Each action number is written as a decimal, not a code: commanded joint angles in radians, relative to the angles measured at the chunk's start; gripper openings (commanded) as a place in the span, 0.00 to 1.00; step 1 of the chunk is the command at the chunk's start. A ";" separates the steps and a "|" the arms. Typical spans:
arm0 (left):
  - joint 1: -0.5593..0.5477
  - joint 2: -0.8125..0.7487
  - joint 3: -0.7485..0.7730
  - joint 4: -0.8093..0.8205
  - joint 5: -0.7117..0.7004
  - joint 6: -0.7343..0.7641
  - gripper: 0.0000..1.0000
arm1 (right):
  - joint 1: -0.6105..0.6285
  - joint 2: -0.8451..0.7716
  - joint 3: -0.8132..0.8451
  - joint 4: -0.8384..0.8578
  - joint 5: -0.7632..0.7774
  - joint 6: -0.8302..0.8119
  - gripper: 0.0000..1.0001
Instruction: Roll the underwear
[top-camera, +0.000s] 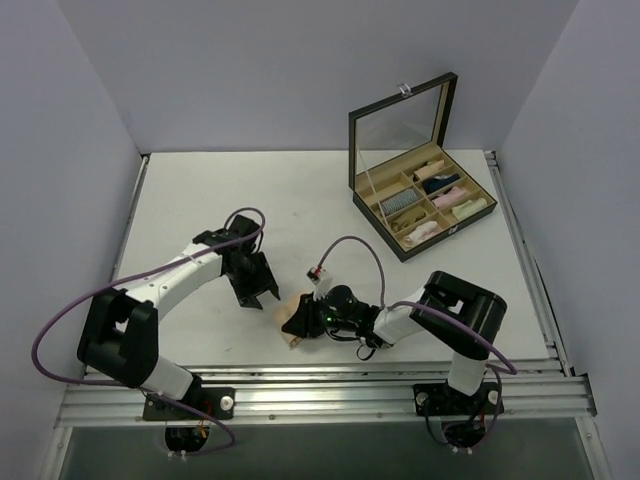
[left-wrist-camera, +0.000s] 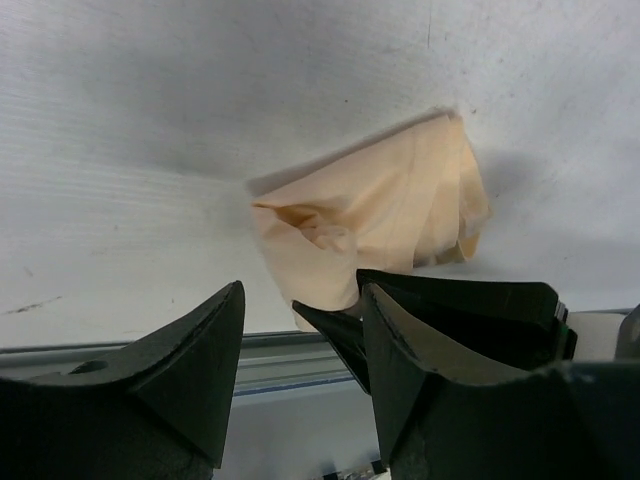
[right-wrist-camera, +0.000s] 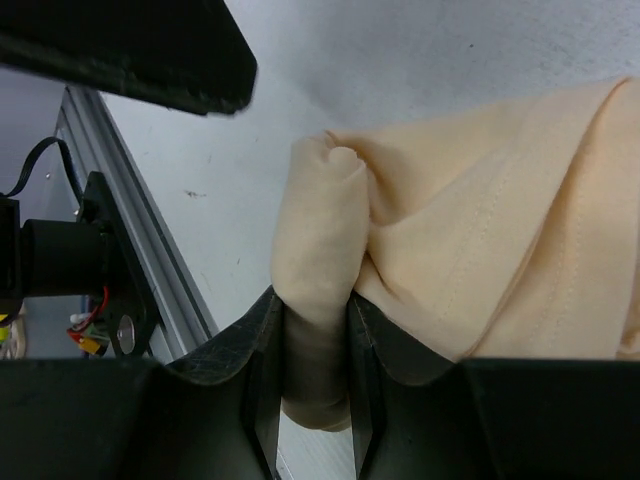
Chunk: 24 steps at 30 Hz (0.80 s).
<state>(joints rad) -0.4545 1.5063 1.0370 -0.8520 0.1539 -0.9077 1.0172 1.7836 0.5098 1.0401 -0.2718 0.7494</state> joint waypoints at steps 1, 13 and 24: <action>-0.038 -0.034 -0.054 0.183 0.064 0.012 0.59 | -0.006 0.091 -0.039 -0.180 -0.111 -0.008 0.02; -0.124 0.043 -0.120 0.156 -0.025 -0.033 0.60 | -0.045 0.126 0.013 -0.226 -0.152 -0.027 0.02; -0.138 -0.074 -0.141 0.045 -0.106 -0.148 0.63 | -0.051 0.149 0.012 -0.226 -0.150 -0.031 0.02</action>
<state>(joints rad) -0.5774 1.4590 0.9161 -0.7898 0.0586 -0.9981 0.9672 1.8576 0.5594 1.0721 -0.4511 0.7589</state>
